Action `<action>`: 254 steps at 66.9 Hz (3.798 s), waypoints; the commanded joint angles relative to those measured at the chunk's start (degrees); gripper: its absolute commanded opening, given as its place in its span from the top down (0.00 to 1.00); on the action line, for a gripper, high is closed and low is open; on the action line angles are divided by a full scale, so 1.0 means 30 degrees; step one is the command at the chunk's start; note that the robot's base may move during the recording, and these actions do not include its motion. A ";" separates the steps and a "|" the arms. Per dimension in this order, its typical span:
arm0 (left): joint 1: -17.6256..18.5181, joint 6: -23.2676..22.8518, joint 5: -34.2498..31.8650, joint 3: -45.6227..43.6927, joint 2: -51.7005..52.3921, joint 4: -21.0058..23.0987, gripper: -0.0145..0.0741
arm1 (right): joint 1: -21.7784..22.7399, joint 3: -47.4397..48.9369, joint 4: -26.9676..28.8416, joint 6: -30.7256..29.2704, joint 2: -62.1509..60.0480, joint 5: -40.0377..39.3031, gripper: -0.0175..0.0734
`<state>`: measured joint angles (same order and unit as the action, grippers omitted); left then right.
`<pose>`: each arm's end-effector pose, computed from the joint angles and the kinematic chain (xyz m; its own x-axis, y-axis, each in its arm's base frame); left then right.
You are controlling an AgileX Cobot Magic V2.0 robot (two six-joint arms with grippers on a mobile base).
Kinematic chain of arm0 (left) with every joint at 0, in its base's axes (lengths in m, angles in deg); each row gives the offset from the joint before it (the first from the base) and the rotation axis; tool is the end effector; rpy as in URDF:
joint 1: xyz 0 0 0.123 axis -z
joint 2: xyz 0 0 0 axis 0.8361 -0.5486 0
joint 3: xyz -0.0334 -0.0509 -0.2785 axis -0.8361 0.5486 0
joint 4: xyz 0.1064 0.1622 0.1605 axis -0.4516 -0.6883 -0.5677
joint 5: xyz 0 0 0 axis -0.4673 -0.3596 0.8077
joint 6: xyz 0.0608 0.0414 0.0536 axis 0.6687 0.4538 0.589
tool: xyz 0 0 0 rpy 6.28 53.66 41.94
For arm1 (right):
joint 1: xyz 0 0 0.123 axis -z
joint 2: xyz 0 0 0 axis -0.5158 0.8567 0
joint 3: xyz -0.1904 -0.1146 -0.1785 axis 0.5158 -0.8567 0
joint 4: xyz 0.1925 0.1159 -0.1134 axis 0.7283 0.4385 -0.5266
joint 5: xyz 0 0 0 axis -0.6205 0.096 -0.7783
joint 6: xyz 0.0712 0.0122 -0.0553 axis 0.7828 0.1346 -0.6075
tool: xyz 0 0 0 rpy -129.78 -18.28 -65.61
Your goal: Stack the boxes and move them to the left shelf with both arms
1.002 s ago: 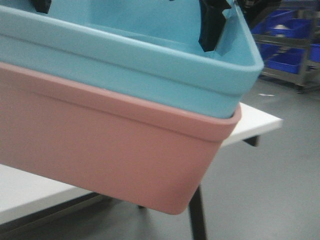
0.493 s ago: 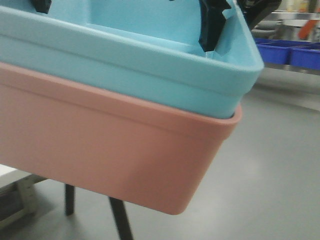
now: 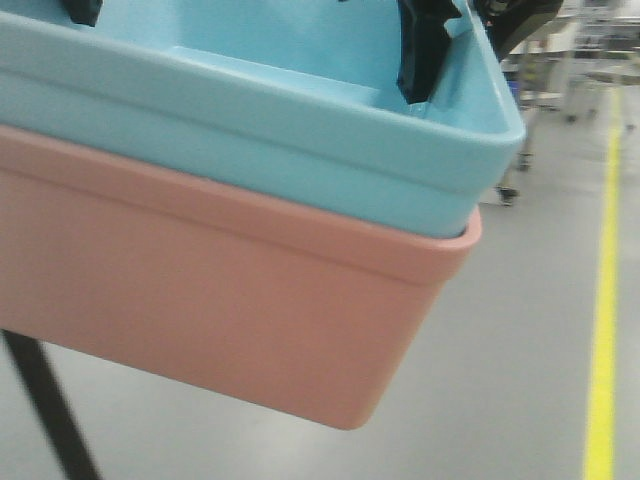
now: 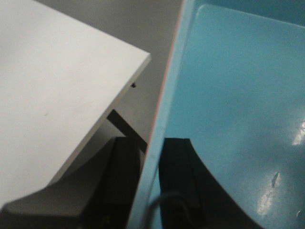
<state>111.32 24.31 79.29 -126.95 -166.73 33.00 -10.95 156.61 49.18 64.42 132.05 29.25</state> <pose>0.2123 -0.2001 0.3481 -0.6470 0.1108 -0.7544 0.0624 0.9938 0.0924 0.2514 0.1998 0.3264 -0.7402 -0.2622 -0.6192 -0.3463 0.9380 0.0168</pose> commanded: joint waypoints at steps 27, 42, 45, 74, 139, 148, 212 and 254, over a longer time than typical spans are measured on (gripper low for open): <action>0.0671 0.0121 -0.5967 -0.0977 0.0396 0.0062 0.85 | -0.0806 0.1163 0.1818 -0.0871 -0.0835 -0.5681 0.74; 0.0671 0.0121 -0.5967 -0.0977 0.0396 0.0062 0.85 | -0.0806 0.1163 0.1818 -0.0871 -0.0835 -0.5681 0.74; 0.0671 0.0121 -0.5967 -0.0977 0.0396 0.0062 0.85 | -0.0806 0.1163 0.1818 -0.0871 -0.0835 -0.5681 0.74; 0.0671 0.0121 -0.5967 -0.0977 0.0396 0.0062 0.85 | -0.0806 0.1163 0.1818 -0.0871 -0.0835 -0.5681 0.74; 0.0671 0.0121 -0.5967 -0.0977 0.0396 0.0062 0.85 | -0.0806 0.1163 0.1818 -0.0871 -0.0835 -0.5681 0.74; 0.0671 0.0121 -0.5967 -0.0977 0.0396 0.0062 0.85 | -0.0806 0.1163 0.1818 -0.0871 -0.0835 -0.5681 0.74; 0.0671 0.0121 -0.5967 -0.0977 0.0396 0.0062 0.85 | -0.0795 0.1163 0.1818 -0.0871 -0.0835 -0.5663 0.74; 0.0707 0.0121 -0.6080 -0.0977 0.0396 0.0061 0.85 | -0.0798 0.1163 0.1818 -0.0871 -0.0835 -0.5594 0.74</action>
<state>111.32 24.31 79.15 -126.95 -166.82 32.96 -10.95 156.61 49.22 64.42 132.05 29.50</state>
